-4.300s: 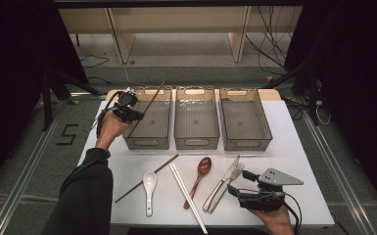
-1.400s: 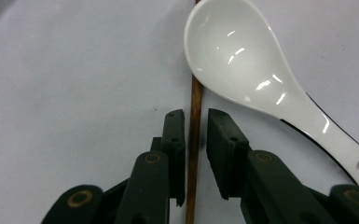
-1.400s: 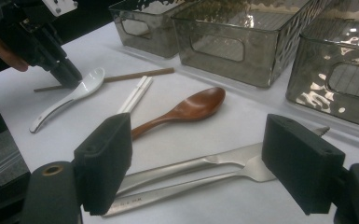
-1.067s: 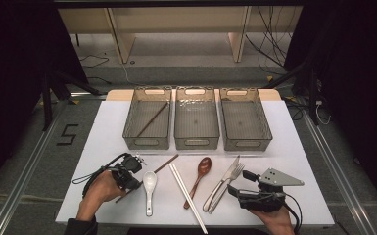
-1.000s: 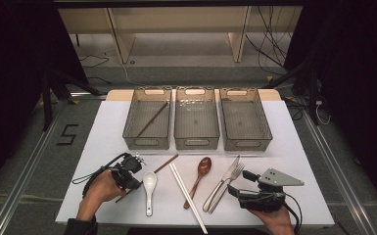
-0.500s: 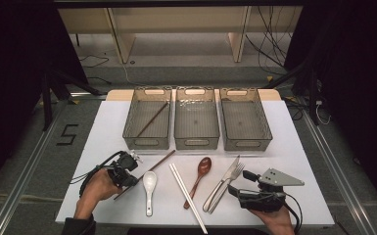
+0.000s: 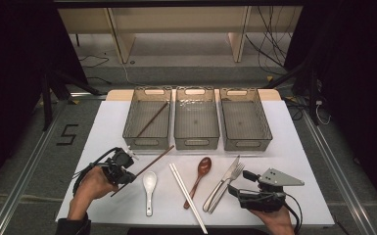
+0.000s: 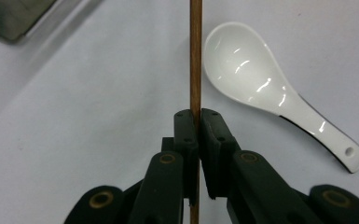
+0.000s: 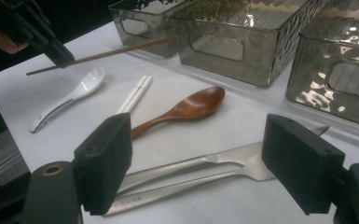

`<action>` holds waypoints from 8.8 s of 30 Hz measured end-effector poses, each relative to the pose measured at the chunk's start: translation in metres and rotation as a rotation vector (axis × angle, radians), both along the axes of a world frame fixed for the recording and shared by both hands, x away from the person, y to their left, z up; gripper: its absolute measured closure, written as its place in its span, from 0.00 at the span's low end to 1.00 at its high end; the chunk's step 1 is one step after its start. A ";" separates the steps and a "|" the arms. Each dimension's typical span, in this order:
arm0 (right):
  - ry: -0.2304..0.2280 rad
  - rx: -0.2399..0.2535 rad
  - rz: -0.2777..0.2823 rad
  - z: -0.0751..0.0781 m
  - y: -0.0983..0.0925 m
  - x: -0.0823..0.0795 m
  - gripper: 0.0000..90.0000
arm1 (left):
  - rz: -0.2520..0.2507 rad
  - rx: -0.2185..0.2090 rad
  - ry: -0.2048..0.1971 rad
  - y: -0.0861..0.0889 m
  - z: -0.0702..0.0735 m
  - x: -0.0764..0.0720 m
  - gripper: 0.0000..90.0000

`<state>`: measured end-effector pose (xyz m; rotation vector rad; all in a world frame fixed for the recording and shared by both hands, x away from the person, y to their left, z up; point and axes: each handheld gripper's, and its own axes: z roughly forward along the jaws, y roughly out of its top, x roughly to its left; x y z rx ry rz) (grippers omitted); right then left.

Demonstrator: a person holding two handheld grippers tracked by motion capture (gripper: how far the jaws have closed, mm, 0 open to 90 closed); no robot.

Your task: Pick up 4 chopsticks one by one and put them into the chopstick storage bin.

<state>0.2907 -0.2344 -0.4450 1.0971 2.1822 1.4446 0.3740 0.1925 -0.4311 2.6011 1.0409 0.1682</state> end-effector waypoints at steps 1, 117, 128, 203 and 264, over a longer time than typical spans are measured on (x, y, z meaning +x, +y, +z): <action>0.000 0.000 0.000 0.000 0.000 0.000 0.28 | -0.002 -0.007 -0.008 0.000 0.002 -0.001 0.95; 0.014 0.008 0.004 -0.002 0.000 0.001 0.28 | 0.346 -0.188 -0.202 0.011 0.026 0.161 0.88; 0.016 0.007 0.003 -0.002 0.000 0.001 0.28 | 0.368 -0.298 -0.170 0.014 0.035 0.140 0.49; 0.359 -0.285 0.195 -0.014 0.111 0.014 0.56 | 0.317 -0.525 -0.343 0.008 -0.014 -0.054 0.21; 0.511 -0.296 0.161 -0.030 0.121 0.033 0.87 | 0.283 -0.509 -0.341 0.003 -0.016 -0.056 0.21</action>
